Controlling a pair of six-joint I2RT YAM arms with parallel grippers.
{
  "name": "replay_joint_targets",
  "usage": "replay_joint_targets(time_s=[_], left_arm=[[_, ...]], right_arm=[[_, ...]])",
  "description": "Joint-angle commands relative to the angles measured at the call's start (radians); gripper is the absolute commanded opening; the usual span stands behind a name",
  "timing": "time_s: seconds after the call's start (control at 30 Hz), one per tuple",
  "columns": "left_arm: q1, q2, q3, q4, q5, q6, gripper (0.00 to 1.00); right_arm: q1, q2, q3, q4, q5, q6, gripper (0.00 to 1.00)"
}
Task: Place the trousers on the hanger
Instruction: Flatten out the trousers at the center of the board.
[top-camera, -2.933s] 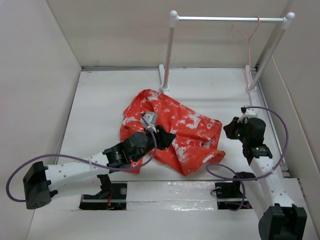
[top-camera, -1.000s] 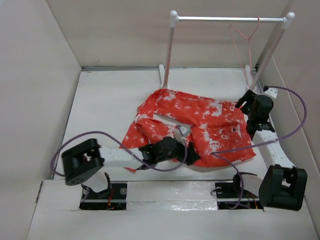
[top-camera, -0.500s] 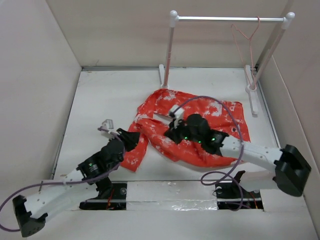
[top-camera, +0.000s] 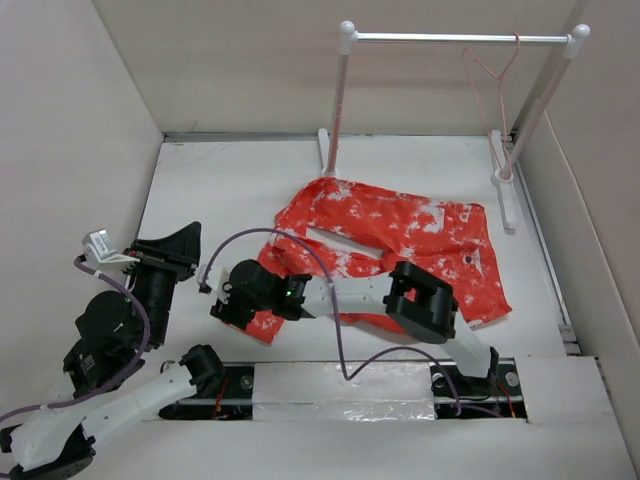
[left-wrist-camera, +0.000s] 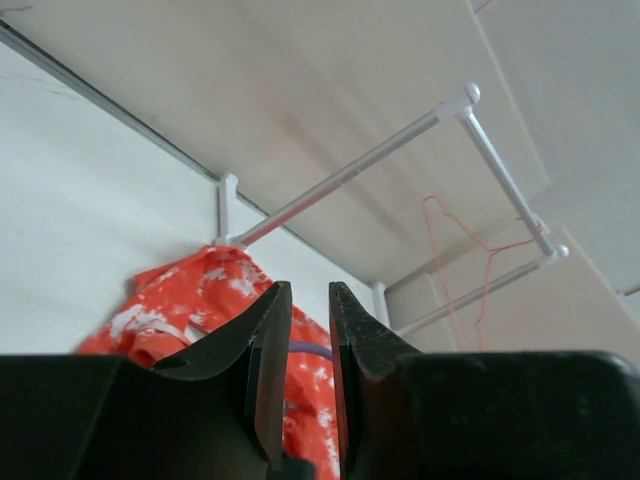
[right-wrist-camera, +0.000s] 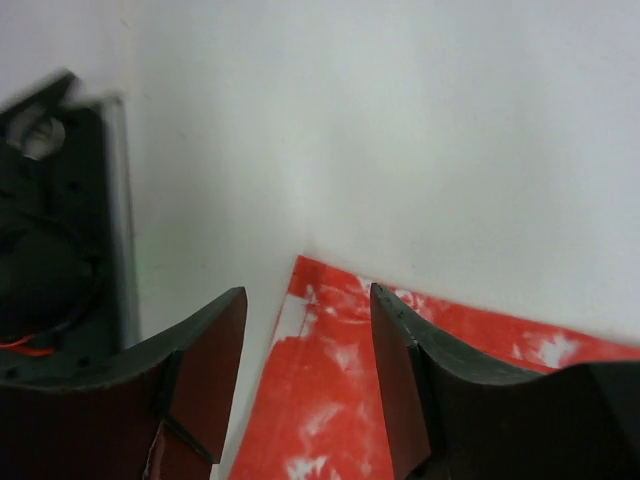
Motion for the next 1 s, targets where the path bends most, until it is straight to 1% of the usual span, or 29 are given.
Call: replay_joint_targets(time_s=[0.0, 0.07, 0.13, 0.23, 0.33, 0.43, 0.47, 0.53, 0.57, 0.6, 0.63, 0.7, 0.73, 0.77, 0.8, 0.83, 0.87, 0.9, 0.93, 0.97], left_arm=[[0.003, -0.015, 0.017, -0.027, 0.008, 0.109, 0.21], [0.003, -0.018, 0.019, -0.043, 0.024, 0.118, 0.22], [0.003, -0.02, 0.022, -0.05, 0.039, 0.127, 0.23], [0.003, -0.032, 0.031, -0.069, 0.044, 0.14, 0.24], [0.003, -0.06, 0.036, -0.083, 0.041, 0.152, 0.25], [0.003, -0.092, 0.031, -0.093, 0.03, 0.155, 0.26], [0.003, -0.104, 0.03, -0.096, 0.027, 0.155, 0.26], [0.003, -0.109, 0.026, -0.099, 0.021, 0.158, 0.26], [0.003, -0.109, 0.026, -0.104, 0.018, 0.161, 0.26], [0.003, -0.106, 0.028, -0.106, 0.016, 0.163, 0.26], [0.003, -0.106, 0.028, -0.106, 0.013, 0.164, 0.26], [0.003, -0.095, 0.03, -0.096, 0.01, 0.178, 0.26], [0.003, -0.091, 0.03, -0.09, 0.007, 0.183, 0.26], [0.003, -0.078, 0.03, -0.08, 0.008, 0.192, 0.26], [0.003, -0.071, 0.033, -0.078, 0.011, 0.193, 0.26], [0.003, -0.062, 0.033, -0.076, 0.01, 0.193, 0.26], [0.003, -0.045, 0.03, -0.078, 0.01, 0.192, 0.26], [0.003, -0.035, 0.026, -0.079, 0.01, 0.189, 0.26], [0.003, -0.029, 0.025, -0.081, 0.013, 0.184, 0.26], [0.003, -0.02, 0.022, -0.083, 0.018, 0.181, 0.26]], right_arm=[[0.026, 0.091, 0.134, -0.139, 0.07, -0.075, 0.59], [0.043, 0.116, 0.17, -0.165, 0.138, -0.09, 0.62], [0.056, 0.148, 0.196, -0.192, 0.196, -0.104, 0.63], [0.067, 0.179, 0.224, -0.222, 0.228, -0.098, 0.63], [0.078, 0.2, 0.237, -0.241, 0.26, -0.089, 0.6], [0.087, 0.219, 0.234, -0.254, 0.29, -0.069, 0.44], [0.087, 0.223, 0.233, -0.246, 0.303, -0.063, 0.29], [0.087, 0.234, 0.25, -0.246, 0.343, -0.046, 0.19], [0.076, 0.24, 0.26, -0.245, 0.353, -0.037, 0.06], [0.061, 0.239, 0.27, -0.237, 0.356, -0.015, 0.0], [0.049, 0.23, 0.276, -0.225, 0.336, -0.002, 0.0], [-0.012, 0.167, 0.273, -0.116, 0.269, 0.052, 0.0], [-0.035, 0.141, 0.267, -0.061, 0.198, 0.074, 0.0], [-0.061, 0.121, 0.267, 0.063, 0.164, 0.093, 0.0], [-0.115, 0.106, 0.274, 0.118, 0.144, 0.176, 0.0], [-0.144, 0.101, 0.291, 0.168, 0.073, 0.214, 0.0], [-0.172, 0.113, 0.323, 0.229, 0.048, 0.259, 0.0], [-0.196, 0.136, 0.421, 0.246, 0.023, 0.343, 0.0], [-0.241, 0.168, 0.49, 0.251, -0.006, 0.383, 0.0], [-0.256, 0.256, 0.563, 0.245, -0.055, 0.428, 0.0]])
